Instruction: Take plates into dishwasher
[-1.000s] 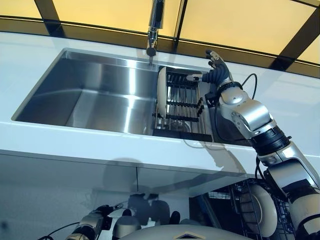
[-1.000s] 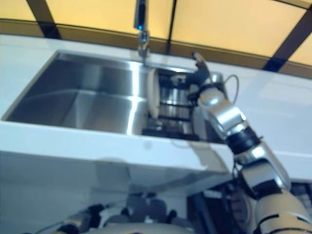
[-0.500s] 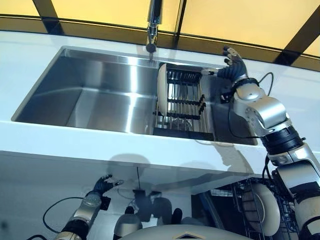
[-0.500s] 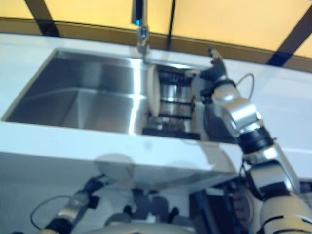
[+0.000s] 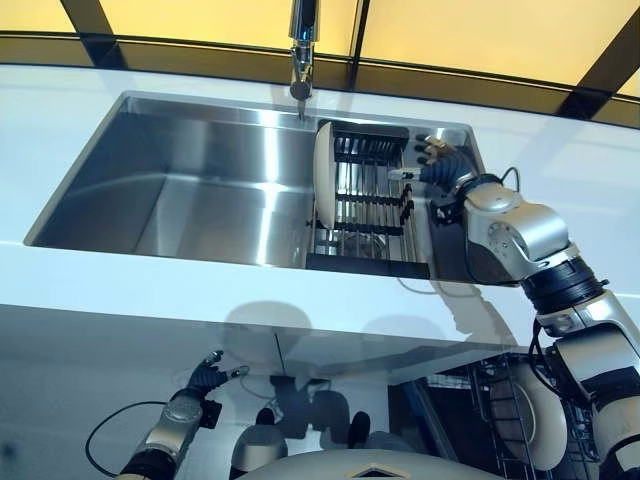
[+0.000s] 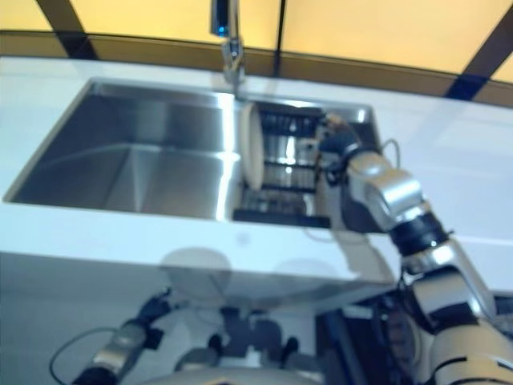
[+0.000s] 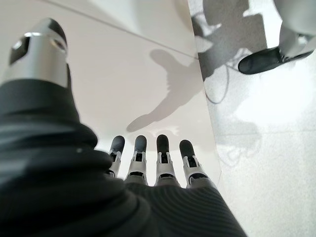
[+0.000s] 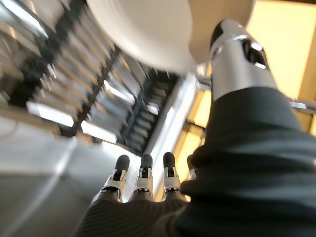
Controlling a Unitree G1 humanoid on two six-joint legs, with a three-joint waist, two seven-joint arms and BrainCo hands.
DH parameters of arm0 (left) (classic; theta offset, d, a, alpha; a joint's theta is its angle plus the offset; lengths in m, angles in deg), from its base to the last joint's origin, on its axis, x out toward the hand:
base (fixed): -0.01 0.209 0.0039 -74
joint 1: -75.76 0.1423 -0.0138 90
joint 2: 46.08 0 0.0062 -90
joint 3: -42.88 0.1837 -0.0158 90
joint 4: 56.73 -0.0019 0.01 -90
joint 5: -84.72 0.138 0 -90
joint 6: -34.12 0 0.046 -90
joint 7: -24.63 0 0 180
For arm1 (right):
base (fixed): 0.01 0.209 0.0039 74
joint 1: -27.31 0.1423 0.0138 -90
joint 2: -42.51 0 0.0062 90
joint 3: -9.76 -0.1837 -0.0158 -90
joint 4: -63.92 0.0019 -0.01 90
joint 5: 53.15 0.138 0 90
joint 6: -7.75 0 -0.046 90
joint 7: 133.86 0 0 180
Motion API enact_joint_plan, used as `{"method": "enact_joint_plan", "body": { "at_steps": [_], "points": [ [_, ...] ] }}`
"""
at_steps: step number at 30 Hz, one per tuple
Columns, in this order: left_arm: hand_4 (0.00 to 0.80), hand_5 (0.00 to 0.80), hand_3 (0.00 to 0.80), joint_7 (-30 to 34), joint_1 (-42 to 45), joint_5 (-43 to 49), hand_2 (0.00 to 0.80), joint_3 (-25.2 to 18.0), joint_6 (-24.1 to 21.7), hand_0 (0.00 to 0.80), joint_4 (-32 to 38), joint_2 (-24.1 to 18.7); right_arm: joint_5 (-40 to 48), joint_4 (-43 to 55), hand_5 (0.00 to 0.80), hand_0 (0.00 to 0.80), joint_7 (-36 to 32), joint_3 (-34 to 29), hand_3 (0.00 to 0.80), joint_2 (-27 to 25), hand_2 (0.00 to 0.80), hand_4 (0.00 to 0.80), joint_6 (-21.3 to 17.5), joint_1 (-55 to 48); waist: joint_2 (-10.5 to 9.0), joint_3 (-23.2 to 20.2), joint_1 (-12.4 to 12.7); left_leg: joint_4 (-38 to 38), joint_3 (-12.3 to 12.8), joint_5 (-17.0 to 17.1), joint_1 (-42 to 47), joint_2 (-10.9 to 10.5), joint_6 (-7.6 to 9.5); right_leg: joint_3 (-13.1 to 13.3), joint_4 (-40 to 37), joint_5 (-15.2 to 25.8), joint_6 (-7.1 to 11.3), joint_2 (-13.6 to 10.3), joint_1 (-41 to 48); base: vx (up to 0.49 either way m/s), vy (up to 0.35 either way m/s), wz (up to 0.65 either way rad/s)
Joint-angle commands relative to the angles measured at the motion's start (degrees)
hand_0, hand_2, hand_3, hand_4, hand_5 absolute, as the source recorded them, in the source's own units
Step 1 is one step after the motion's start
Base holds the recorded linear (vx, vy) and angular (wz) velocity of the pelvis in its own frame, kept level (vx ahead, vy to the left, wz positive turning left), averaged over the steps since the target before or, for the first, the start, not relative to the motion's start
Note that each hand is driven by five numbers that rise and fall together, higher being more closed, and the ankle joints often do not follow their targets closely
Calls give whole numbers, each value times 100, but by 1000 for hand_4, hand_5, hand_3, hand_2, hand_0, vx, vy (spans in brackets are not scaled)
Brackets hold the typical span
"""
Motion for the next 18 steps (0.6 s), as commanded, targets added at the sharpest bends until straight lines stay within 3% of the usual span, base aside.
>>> {"method": "enact_joint_plan", "body": {
  "at_steps": [1, 18],
  "points": [
    [0, 0, 0, 63, -291, 74, 0, 298, -44, 0, -229, -175, 286, -278, 0, 0, -162, 186, 0, -38, 0, 0, -155, 776, -200, -229, 252, 105, 138, -236, -107, -207, 251, -64, 299, -152, 391, -243, -20, -2, -15, 3],
    [0, 0, 0, 16, -459, 205, 0, 435, 359, 0, -506, -132, 851, -393, 0, 0, 103, 346, 0, 542, 0, 0, -280, 726, -263, -198, 367, 106, 0, -222, -156, -234, 261, -156, 320, -133, 426, -302, -30, -2, -1, 3]
  ]
}}
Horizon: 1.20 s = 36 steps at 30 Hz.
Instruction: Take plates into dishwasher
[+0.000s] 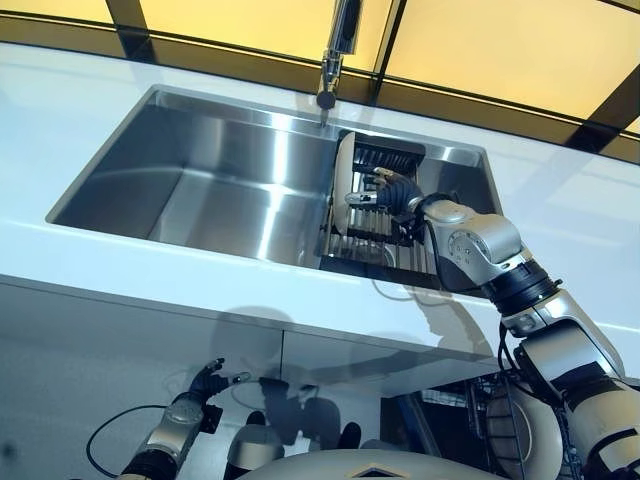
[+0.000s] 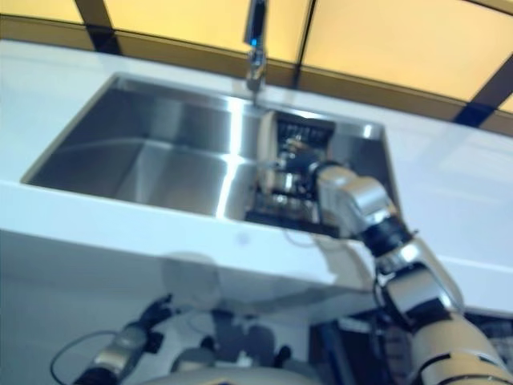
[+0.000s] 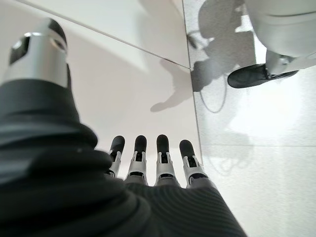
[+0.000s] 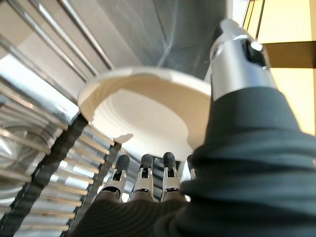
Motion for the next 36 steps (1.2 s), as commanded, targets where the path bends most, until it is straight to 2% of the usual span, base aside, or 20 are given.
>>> {"method": "enact_joint_plan", "body": {
  "at_steps": [1, 18, 29, 36],
  "points": [
    [0, 0, 0, -86, -433, 204, 0, 359, -10, 0, -415, -66, 201, -45, 0, 0, 190, 130, 0, -145, 0, 0, -310, 640, 5, -55, 170, 106, 126, -227, -62, -200, 254, -38, 319, -109, 422, -265, -51, -6, -10, 11],
    [0, 0, 0, -201, -412, 180, 0, 352, 24, 0, -562, -17, 273, -90, 0, 0, 185, 225, 0, -63, 0, 0, -236, 686, -50, -48, 214, 98, 122, -197, -95, -187, 233, -108, 297, -87, 431, -282, -58, -1, -1, 1],
    [0, 0, 0, -321, -333, -32, 0, 346, -44, 0, -474, 46, -22, -370, 0, 0, 139, 297, 0, 23, 0, 0, 37, 584, -27, 14, 280, 112, 70, -200, -114, -195, 241, -155, 350, -82, 450, -335, -102, 17, 26, 1],
    [0, 0, 0, -470, -188, -347, 0, 309, -25, 0, -311, 52, -20, -728, 0, 0, 497, 316, 0, 238, 0, 0, 233, 508, -34, 156, 436, 115, -21, -171, -228, -164, 244, -255, 394, -60, 484, -380, -176, 13, 38, 12]
  ]
}}
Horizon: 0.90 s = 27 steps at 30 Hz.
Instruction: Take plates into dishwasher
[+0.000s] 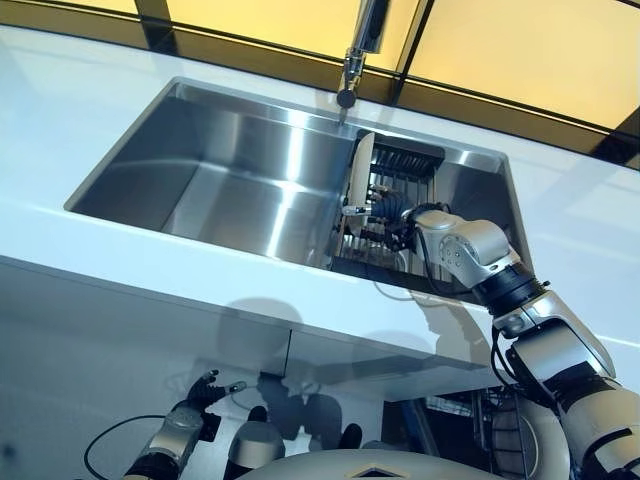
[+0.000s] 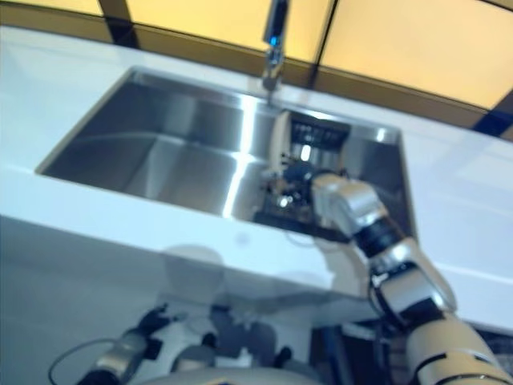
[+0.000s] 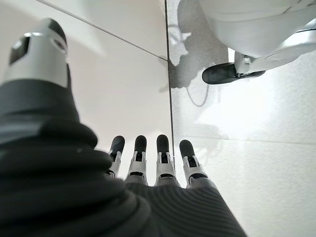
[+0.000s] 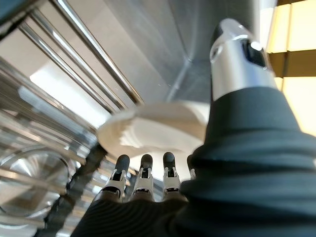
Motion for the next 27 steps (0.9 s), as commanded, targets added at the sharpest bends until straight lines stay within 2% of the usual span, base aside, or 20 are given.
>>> {"method": "enact_joint_plan", "body": {
  "at_steps": [1, 10, 11, 12, 13, 21, 27],
  "points": [
    [0, 0, 0, -177, -213, -259, 0, 295, -144, 0, -15, -33, -82, -282, 0, 0, 224, 134, 0, -56, 0, 0, -22, 513, -17, 74, 240, 108, 197, -174, -122, -128, 239, -16, 401, 8, 456, -351, -210, 9, 42, 5],
    [0, 0, 0, -356, -202, -737, 0, 377, -309, 0, 22, 2, -147, -1107, 0, 0, 536, 130, 0, 29, 0, 0, -86, 992, -8, 343, 461, 183, 14, -110, -421, -66, 215, -89, 491, 14, 463, -396, -366, -37, 30, 13],
    [0, 0, 0, -376, -201, -777, 0, 398, -339, 0, 32, 3, -155, -1218, 129, 129, 616, 103, 129, 16, 129, 129, -144, 1078, -1, 372, 489, 191, -9, -100, -454, -61, 210, -104, 493, 13, 460, -401, -370, -50, 16, 15],
    [0, 0, 0, -370, -206, -784, 0, 401, -360, 0, 35, 0, -184, -1295, 445, 445, 696, 85, 445, 14, 445, 445, -179, 1145, 0, 387, 509, 192, -23, -91, -477, -57, 206, -119, 490, 16, 461, -405, -373, -51, 2, 11],
    [0, 0, 0, -385, -215, -819, 0, 425, -371, 0, 71, -17, -310, -1410, 800, 800, 779, 43, 800, -16, 800, 800, -228, 1242, 1, 415, 540, 201, -54, -85, -509, -51, 198, -137, 493, 17, 462, -409, -380, -47, -8, 6],
    [0, 0, 0, -360, -248, -587, 0, 599, -307, 0, 171, -68, -379, -1769, 800, 800, 1271, -195, 800, -403, 800, 800, -441, 1631, 25, 394, 597, 218, -128, -132, -434, -68, 186, -220, 523, 68, 494, -500, -304, 2, -21, 14],
    [0, 0, 0, -240, -246, -474, 0, 703, -105, 0, 124, -31, -710, -1742, 800, 800, 1106, -241, 800, -620, 800, 800, -433, 1700, 129, 199, 478, 188, -20, -190, -233, -103, 218, -145, 474, 25, 494, -485, -194, 68, 42, 0]
  ]
}}
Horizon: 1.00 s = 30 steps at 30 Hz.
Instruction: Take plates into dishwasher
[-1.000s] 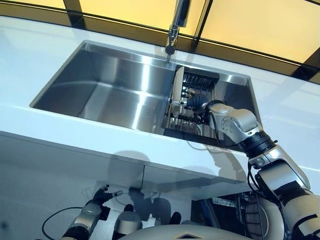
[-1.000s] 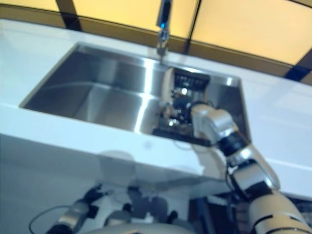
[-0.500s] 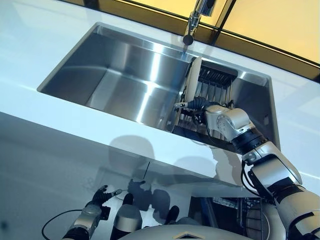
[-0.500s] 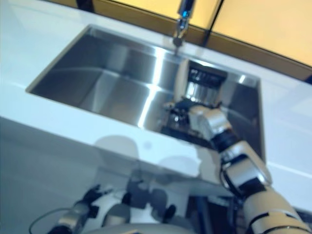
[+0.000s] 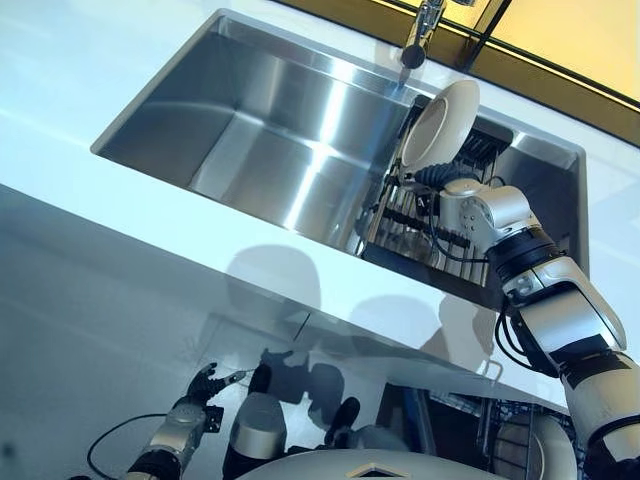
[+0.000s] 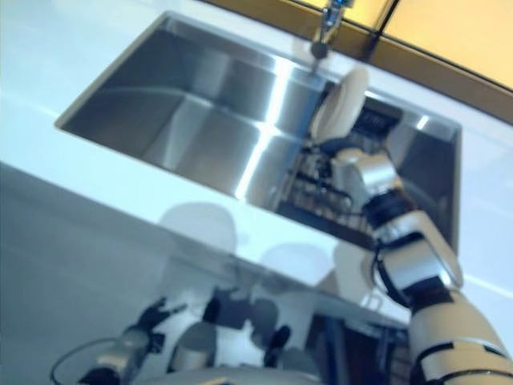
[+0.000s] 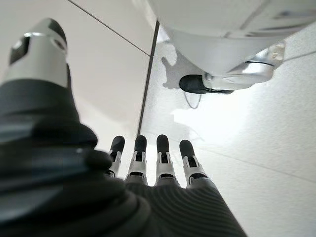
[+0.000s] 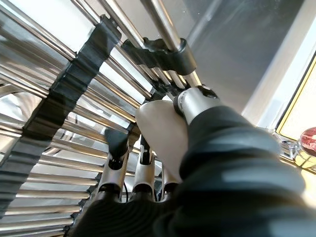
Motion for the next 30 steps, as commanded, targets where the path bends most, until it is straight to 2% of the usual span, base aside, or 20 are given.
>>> {"method": "enact_joint_plan", "body": {
  "at_steps": [1, 14, 30],
  "points": [
    [0, 0, 0, 88, -32, 227, 0, 508, 29, 0, 26, -47, -339, -135, 800, 800, -35, -17, 800, -375, 800, 800, -368, 677, 102, -385, 189, -229, 346, -190, 271, -81, 255, 310, 459, 48, 525, -444, -164, 0, 0, 0],
    [0, 0, 0, 318, -226, 597, 0, 449, 169, 0, -292, -47, -365, 661, 800, 800, -209, -304, 800, -981, 800, 800, -519, 305, 151, -512, -266, -214, 642, -348, 553, -136, 346, 637, 462, 34, 520, -357, -146, 8, -15, -9],
    [0, 0, 0, 536, -371, 1037, 0, 490, 325, 0, -608, -40, -874, 1089, 800, 800, -826, -430, 800, -1746, 800, 800, -671, 211, 71, -655, -696, -98, 998, -511, 681, -110, 399, 997, 417, 0, 455, -141, -156, 5, -29, -16]
  ]
}}
